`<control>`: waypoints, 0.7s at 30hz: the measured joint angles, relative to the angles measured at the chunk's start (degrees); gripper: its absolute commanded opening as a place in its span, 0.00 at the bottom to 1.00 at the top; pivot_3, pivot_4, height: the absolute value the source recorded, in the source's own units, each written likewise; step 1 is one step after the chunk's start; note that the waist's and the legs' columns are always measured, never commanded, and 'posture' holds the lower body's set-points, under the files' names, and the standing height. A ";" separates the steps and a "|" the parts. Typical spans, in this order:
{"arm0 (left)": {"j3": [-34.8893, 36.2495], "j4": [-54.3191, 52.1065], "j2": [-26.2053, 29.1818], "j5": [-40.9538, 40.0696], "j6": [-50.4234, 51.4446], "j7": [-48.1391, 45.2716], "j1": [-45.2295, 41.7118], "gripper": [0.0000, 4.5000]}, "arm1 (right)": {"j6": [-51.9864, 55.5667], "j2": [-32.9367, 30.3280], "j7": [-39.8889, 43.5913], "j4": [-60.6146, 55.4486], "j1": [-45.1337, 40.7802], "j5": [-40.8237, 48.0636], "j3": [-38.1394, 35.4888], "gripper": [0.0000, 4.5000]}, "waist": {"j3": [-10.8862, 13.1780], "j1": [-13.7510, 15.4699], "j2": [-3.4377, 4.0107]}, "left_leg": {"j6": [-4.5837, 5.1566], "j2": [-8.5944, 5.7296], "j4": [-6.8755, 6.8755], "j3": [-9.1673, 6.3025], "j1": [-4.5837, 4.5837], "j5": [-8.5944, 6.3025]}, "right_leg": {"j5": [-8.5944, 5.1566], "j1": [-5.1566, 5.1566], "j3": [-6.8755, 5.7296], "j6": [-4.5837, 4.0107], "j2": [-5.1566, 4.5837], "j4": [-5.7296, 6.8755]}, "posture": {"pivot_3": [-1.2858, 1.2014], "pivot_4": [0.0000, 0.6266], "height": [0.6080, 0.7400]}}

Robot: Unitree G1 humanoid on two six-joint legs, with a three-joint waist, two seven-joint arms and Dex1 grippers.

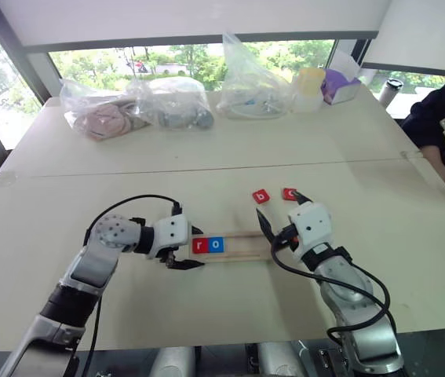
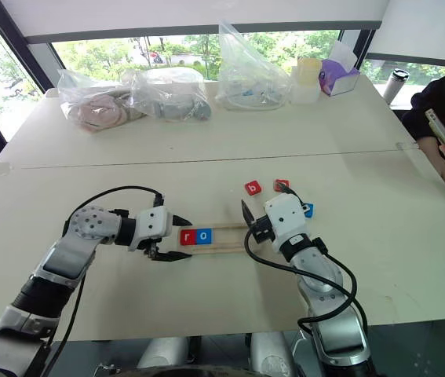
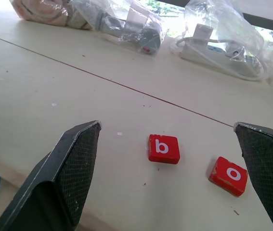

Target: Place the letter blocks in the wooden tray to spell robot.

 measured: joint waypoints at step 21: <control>-2.54 -3.79 0.39 -3.13 9.29 1.87 0.91 0.99 | 0.00 -1.12 0.63 0.00 -0.25 -0.12 -1.24 1.00 | 0.00 -0.09 0.00 | 0.00 0.01 0.00 0.00 -0.01 -0.01 | -0.04 0.00 0.00 0.02 0.00 -0.07 | 0.52 0.24 1.00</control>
